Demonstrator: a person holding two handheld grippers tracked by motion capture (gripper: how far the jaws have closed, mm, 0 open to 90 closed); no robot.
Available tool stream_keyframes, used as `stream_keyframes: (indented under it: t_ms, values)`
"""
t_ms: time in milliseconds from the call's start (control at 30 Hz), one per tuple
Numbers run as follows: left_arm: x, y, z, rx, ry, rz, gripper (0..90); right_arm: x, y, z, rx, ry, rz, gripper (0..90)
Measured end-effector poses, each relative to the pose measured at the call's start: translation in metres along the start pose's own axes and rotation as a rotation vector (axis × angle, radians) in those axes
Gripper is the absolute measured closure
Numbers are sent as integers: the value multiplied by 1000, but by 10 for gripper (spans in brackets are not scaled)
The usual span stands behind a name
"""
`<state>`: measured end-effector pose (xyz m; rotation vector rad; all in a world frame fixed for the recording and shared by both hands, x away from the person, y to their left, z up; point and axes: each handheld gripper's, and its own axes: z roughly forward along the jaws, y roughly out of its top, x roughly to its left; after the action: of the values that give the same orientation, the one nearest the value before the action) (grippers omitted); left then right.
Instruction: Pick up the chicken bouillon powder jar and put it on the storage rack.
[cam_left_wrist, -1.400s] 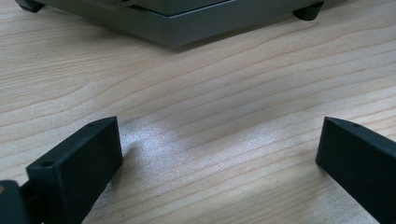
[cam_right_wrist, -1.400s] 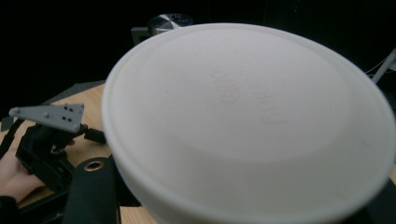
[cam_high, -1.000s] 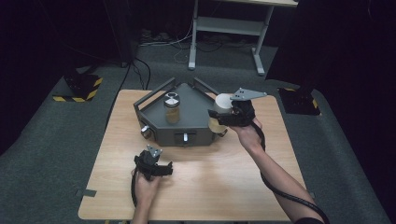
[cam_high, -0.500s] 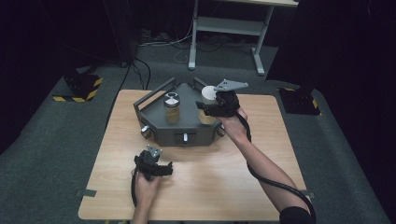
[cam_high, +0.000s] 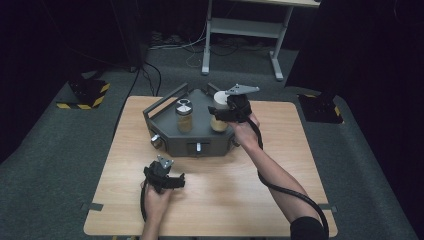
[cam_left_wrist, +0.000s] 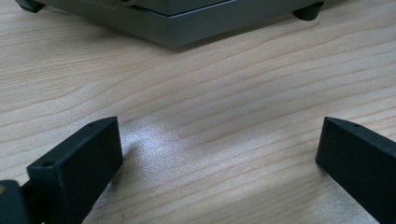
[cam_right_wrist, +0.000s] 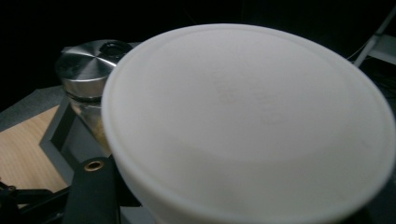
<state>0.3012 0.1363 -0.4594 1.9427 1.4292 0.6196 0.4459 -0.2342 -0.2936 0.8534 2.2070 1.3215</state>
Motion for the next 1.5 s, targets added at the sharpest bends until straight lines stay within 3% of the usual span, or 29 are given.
stream_keyframes:
  t_ms: [800,1500]
  values:
    - [0,0,0,-1,0,-1,5,-4,-3,19,25,-33,40,352]
    - [0,0,0,-2,0,-3,4,-1,-8,20,15,-37,16,351]
